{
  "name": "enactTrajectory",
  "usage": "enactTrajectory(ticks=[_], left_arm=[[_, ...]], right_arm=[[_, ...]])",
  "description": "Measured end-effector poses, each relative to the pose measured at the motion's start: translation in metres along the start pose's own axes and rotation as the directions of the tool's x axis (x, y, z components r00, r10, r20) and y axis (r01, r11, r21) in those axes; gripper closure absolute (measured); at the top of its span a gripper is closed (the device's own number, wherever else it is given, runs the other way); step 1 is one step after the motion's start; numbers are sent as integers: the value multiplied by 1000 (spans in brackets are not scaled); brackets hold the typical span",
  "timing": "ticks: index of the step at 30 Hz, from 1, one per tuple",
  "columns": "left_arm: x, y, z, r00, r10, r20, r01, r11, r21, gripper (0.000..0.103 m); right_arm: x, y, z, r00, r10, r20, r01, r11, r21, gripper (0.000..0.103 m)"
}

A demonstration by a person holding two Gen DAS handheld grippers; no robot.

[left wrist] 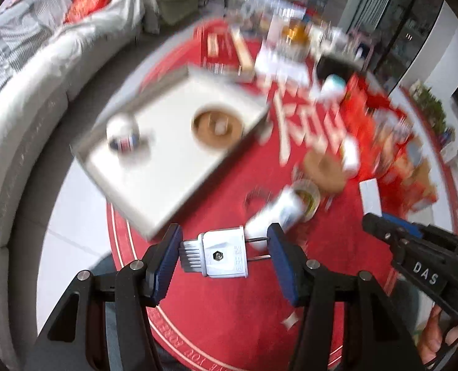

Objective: Organize rigid objects
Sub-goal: 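Grasp white plug with left tool while right tool grasps white rectangular block, then carry white plug and white block over the white tray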

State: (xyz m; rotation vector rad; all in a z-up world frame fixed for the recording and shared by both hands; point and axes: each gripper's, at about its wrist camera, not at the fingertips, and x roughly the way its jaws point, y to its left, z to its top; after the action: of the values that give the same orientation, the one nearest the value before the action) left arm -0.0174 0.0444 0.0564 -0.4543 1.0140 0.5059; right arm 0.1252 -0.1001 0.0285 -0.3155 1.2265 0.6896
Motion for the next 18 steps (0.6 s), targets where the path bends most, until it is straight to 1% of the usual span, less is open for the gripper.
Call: enactTrajectory(ticks=[2, 4, 6, 9, 11, 12, 15, 17, 18], left_arm=[[-21, 0, 27, 998, -20, 61, 21, 1000, -16, 43], [-44, 3, 52, 992, -25, 127, 29, 999, -30, 43], [-69, 10, 79, 979, -15, 206, 24, 999, -43, 43], [-91, 21, 108, 960, 13, 279, 6, 998, -68, 43], [-101, 33, 124, 947, 47, 316, -19, 996, -93, 43], [-101, 39, 132, 942, 68, 329, -34, 994, -108, 43], [-91, 58, 143, 938, 108, 330, -63, 987, -146, 43], [-72, 71, 145, 940, 143, 311, -92, 981, -173, 43], [-62, 76, 144, 941, 157, 299, -106, 978, -182, 43]], right_arm=[[-22, 0, 15, 999, 22, 46, -22, 1000, 3, 77], [-40, 9, 35, 995, 59, 86, -60, 998, 8, 77], [-61, 21, 58, 987, 81, 137, -81, 997, -1, 77], [-90, 32, 89, 975, 92, 204, -89, 996, -25, 77], [-105, 43, 107, 964, 104, 243, -96, 994, -44, 77], [-113, 50, 118, 958, 112, 264, -102, 993, -51, 77], [-119, 73, 145, 946, 142, 291, -121, 989, -90, 77], [-111, 86, 156, 945, 144, 292, -117, 987, -109, 77], [-100, 96, 164, 948, 142, 284, -112, 986, -120, 77]])
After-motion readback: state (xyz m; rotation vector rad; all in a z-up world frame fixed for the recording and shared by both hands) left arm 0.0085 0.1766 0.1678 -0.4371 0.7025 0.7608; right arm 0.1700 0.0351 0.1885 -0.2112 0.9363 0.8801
